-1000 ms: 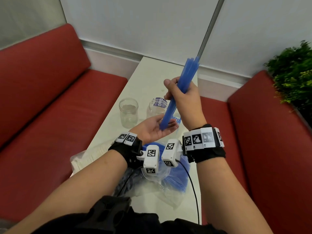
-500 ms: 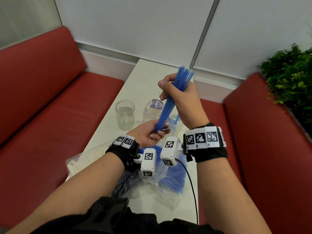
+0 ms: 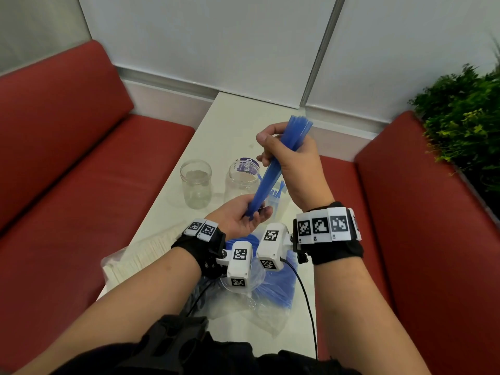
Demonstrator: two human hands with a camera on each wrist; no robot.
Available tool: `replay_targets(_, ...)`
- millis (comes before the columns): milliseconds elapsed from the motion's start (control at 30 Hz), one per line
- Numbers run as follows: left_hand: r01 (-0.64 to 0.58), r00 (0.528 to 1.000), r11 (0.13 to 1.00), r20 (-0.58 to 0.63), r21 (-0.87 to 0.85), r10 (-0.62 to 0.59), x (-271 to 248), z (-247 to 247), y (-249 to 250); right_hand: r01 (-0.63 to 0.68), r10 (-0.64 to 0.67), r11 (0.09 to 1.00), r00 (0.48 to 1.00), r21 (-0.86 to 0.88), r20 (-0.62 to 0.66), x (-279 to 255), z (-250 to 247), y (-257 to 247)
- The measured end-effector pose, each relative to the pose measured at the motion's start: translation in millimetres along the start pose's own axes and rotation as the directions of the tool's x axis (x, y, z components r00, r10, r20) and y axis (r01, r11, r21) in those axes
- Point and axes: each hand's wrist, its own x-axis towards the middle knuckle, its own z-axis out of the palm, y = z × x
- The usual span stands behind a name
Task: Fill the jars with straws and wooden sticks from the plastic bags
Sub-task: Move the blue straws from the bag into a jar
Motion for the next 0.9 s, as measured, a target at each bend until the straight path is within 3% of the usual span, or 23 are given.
replay_targets(267, -0.066, 0.998, 0.997, -0.005, 0.025, 0.067, 9, -2, 6, -0.051, 0.051, 0.998, 0.999, -0.030, -0.006, -1, 1, 18)
replay_targets(367, -0.187, 0.981, 0.981, -0.036, 0.045, 0.188, 17, -9, 12, -0.081, 0.089, 0.969, 0.996, -0.233, 0.023, 5, -12, 20)
replay_targets(467, -0.321, 0.943, 0.939, -0.056, 0.125, 0.329, 23, -22, 22, -0.179, 0.254, 0.897, 0.957, -0.405, 0.139, 10, -35, 17)
replay_targets(567, -0.338, 0.926, 0.914, -0.096, 0.224, 0.366, 27, -31, 26, -0.306, 0.403, 0.871, 0.892, -0.384, 0.204, 15, -50, 13)
replay_targets(667, -0.349, 0.897, 0.877, -0.154, 0.330, 0.415, 33, -32, 27, -0.316, 0.371, 0.894, 0.920, -0.319, 0.129, 27, -59, 13)
replay_targets(767, -0.334, 0.834, 0.688, -0.138, 0.644, 0.534, 36, -37, 30, -0.267, 0.251, 0.929, 0.963, -0.258, -0.094, 47, -69, 18)
replay_targets(833, -0.296, 0.803, 0.474, -0.052, 0.829, 0.593, 37, -41, 31, -0.229, 0.158, 0.933, 0.954, -0.277, -0.254, 58, -74, 27)
replay_targets(900, -0.204, 0.826, 0.224, 0.045, 0.953, 0.562, 35, -40, 32, -0.226, 0.109, 0.915, 0.935, -0.333, -0.337, 63, -73, 42)
